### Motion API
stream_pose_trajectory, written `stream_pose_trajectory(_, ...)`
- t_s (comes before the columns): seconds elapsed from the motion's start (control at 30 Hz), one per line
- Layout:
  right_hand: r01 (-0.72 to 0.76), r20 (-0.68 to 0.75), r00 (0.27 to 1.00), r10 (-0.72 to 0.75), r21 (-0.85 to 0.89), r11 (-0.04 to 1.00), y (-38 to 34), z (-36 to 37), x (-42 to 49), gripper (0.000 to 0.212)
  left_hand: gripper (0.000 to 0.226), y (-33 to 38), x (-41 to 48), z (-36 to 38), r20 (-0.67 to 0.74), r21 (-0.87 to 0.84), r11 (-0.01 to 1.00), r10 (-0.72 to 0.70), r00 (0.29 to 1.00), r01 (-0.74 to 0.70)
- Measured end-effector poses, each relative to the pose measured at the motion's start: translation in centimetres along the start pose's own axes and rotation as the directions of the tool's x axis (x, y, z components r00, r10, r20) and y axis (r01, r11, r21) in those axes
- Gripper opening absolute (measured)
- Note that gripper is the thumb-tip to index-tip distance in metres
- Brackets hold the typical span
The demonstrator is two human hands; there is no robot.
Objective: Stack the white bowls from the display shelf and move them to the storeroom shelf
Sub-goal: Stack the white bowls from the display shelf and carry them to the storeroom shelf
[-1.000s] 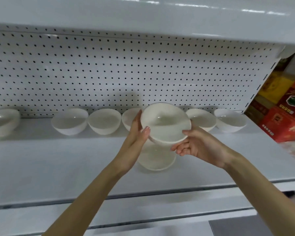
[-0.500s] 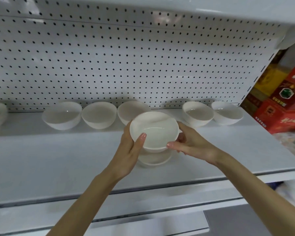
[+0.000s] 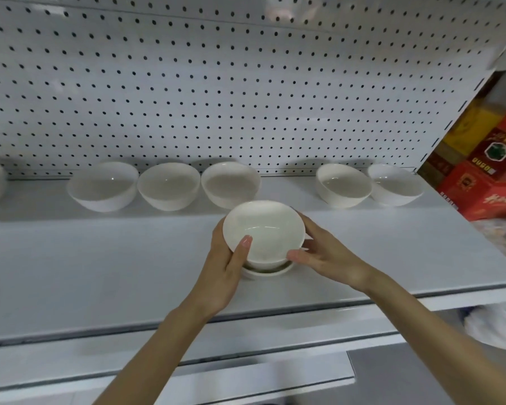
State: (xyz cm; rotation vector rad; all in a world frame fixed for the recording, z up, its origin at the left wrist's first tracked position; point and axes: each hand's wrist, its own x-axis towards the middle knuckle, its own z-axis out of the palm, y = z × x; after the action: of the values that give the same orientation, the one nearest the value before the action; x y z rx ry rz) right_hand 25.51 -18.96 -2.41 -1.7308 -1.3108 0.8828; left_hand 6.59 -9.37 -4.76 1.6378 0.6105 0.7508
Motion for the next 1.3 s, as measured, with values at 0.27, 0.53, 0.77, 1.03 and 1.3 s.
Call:
stream_pose_trajectory(0.27,0.011,-0.052,0.999,-0.007,0.083,0.996,1.1,-0.5,-0.4,0.066,0.035,-0.7,0.9,1.3,-0.012,0.020,1.000,-0.016,1.000,0.016)
stream_pose_trajectory(0.53,0.013,-0.075,0.997,0.000,0.165,0.986,2.8,-4.4,-0.7,0.067,0.037,-0.8,3.8,5.4,0.030,-0.018,1.000,-0.008,1.000,0.009)
stream_pose_trajectory(0.77,-0.016,-0.039,0.999,0.023,0.183,0.983,3.7,-6.2,1.2,0.068,0.040,-0.9,5.2,6.4,-0.012,-0.018,1.000,0.022,1.000,-0.022)
stream_pose_trajectory(1.03,-0.169,-0.038,0.980,0.193,0.336,0.926,5.6,-9.1,-0.5,0.059,0.047,-1.8,5.6,5.8,-0.101,-0.050,0.998,-0.030,0.994,0.025)
stream_pose_trajectory(1.3,-0.185,-0.214,0.901,0.377,0.597,0.781,8.0,-11.7,1.7,0.040,0.044,-1.8,6.9,6.8,-0.173,-0.108,0.989,-0.121,0.978,0.103)
